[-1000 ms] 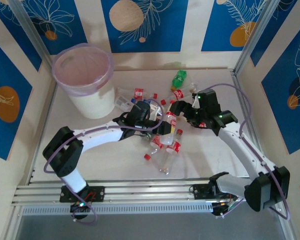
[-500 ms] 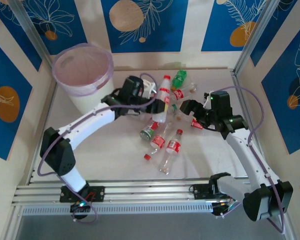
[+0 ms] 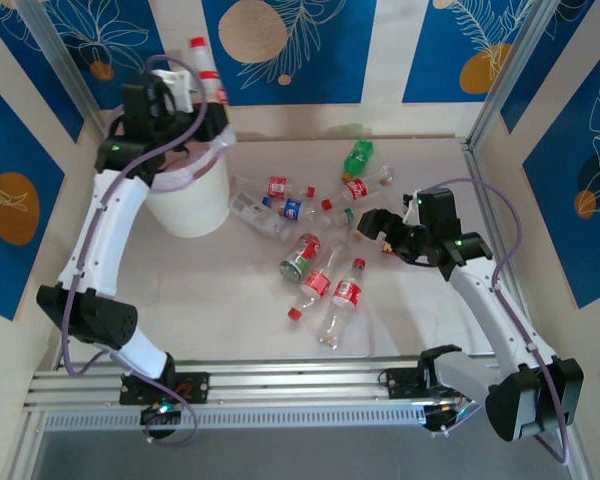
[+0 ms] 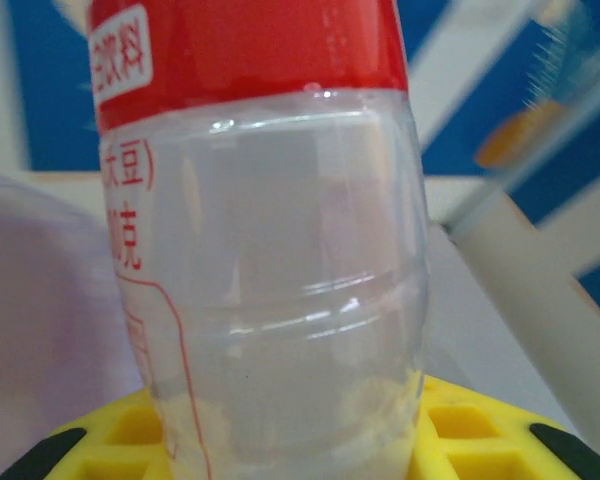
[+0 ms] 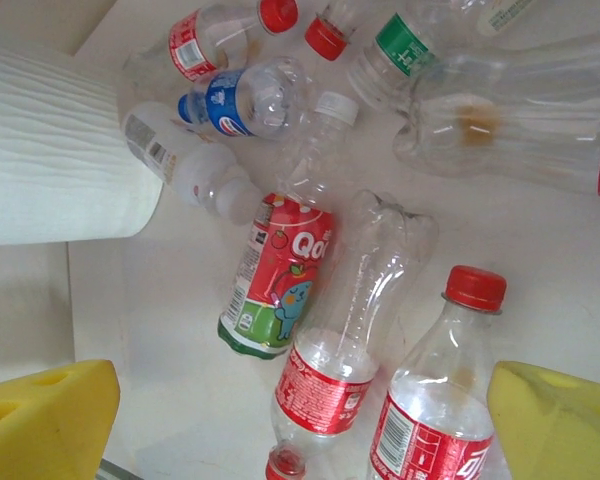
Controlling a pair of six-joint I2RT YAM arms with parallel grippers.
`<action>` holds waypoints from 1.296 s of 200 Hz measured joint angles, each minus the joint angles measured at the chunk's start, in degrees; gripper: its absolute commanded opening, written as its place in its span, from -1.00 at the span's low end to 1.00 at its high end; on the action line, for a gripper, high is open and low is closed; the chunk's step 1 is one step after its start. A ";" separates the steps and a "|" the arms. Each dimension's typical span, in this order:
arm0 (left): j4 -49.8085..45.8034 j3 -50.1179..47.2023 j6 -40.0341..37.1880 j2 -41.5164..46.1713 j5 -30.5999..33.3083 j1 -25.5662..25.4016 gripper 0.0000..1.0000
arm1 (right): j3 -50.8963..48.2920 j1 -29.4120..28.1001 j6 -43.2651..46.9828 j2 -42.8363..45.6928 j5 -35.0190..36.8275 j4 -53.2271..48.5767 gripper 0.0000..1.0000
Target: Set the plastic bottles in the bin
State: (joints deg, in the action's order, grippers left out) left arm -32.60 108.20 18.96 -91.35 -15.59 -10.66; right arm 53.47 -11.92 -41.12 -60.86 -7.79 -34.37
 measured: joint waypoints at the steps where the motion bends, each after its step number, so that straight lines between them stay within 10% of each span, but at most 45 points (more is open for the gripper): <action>1: 0.02 0.02 0.00 0.02 0.15 0.20 -0.63 | 0.00 0.00 0.02 -0.02 0.00 -0.02 0.90; 97: -6.75 4.59 -11.45 -7.98 14.82 8.72 -0.63 | -1.27 0.02 2.12 -0.09 0.11 -1.29 0.90; 259: -6.40 -5.68 -15.91 -10.91 17.31 9.01 -0.48 | -3.45 0.02 2.34 -0.09 0.28 -0.83 0.90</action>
State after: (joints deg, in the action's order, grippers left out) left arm -39.00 102.52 3.05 -102.26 1.72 -1.65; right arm 50.02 -11.90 -38.79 -60.95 -7.51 -35.20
